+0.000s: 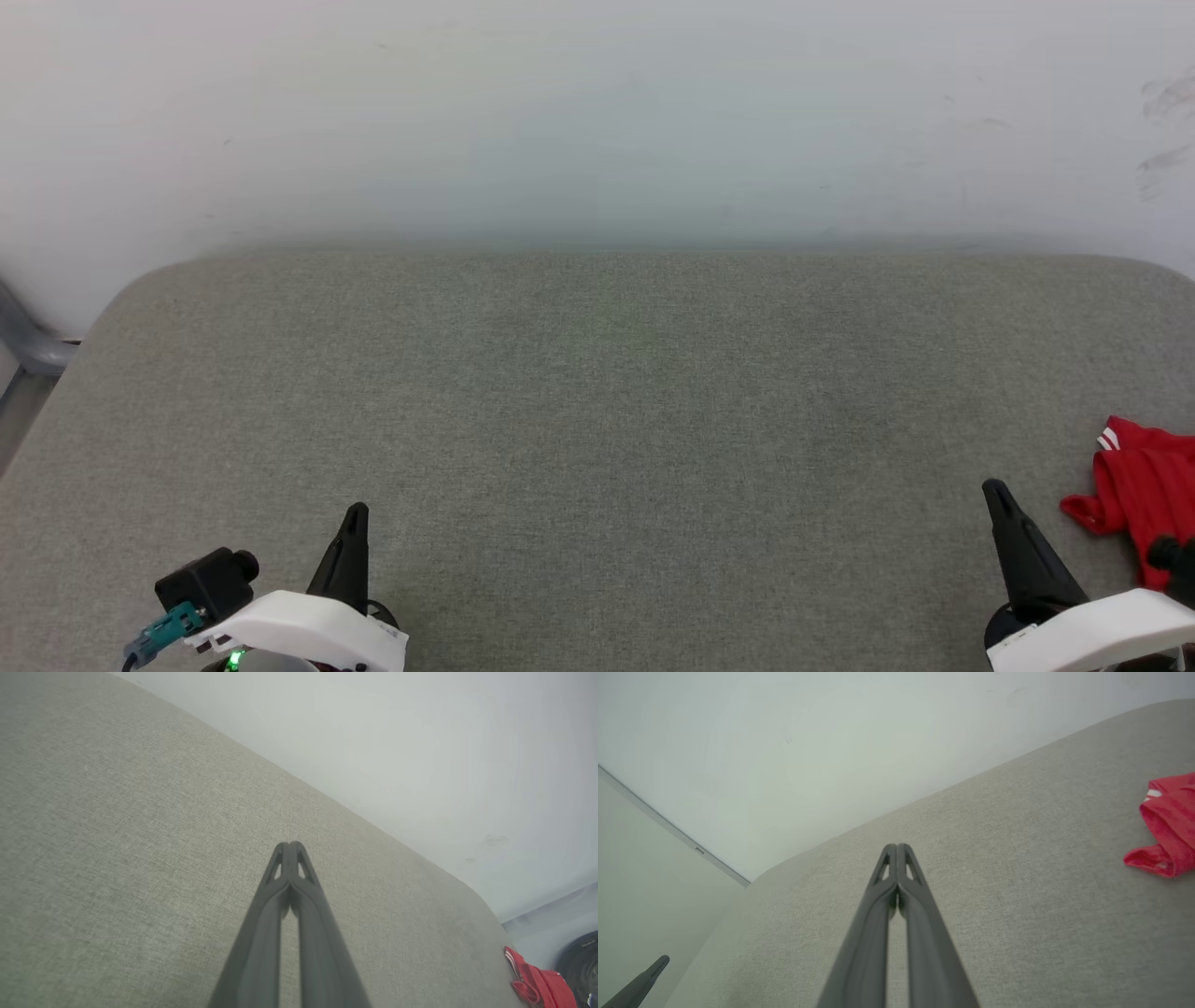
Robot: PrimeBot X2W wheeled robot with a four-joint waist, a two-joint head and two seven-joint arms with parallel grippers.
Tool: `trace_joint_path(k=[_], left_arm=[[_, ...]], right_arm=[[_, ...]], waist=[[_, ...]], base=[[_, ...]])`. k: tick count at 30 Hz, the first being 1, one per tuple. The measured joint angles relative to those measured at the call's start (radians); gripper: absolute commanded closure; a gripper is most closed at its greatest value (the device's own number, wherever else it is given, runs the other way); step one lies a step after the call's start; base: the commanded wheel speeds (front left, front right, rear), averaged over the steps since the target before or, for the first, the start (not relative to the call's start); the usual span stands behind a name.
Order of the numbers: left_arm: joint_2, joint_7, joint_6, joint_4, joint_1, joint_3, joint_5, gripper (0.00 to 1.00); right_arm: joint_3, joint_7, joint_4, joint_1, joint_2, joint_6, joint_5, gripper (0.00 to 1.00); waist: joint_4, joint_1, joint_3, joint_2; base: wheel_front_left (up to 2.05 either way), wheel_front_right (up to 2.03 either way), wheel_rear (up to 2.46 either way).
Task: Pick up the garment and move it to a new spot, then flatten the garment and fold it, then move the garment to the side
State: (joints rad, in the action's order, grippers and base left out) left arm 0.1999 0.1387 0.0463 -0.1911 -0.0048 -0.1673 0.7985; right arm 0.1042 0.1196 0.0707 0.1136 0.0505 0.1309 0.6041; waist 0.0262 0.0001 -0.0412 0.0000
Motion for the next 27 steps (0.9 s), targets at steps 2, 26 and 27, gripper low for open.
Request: trace_joint_path(k=[2,26,27], left_arm=[[-0.005,-0.008,-0.003,-0.002,-0.002,0.009,0.026,1.0],[-0.051,-0.087,-0.063,-0.018,-0.032,0.096,0.292,1.0],[-0.053,-0.09,-0.064,-0.019,-0.034,0.1,0.302,1.0]], right_arm=[[0.0,0.0,-0.01,-0.009,0.0,0.0,0.034,1.0],[0.0,-0.005,-0.112,-0.075,0.001,0.0,0.36,1.0],[0.0,-0.005,-0.116,-0.078,0.001,0.0,0.371,1.0]], waist=[[-0.001,0.0,0.001,0.0],[-0.007,0.0,0.012,0.0],[-0.007,0.0,0.012,0.0]], base=[[0.0,0.0,0.0],[0.0,0.0,0.0],[0.0,0.0,0.0]])
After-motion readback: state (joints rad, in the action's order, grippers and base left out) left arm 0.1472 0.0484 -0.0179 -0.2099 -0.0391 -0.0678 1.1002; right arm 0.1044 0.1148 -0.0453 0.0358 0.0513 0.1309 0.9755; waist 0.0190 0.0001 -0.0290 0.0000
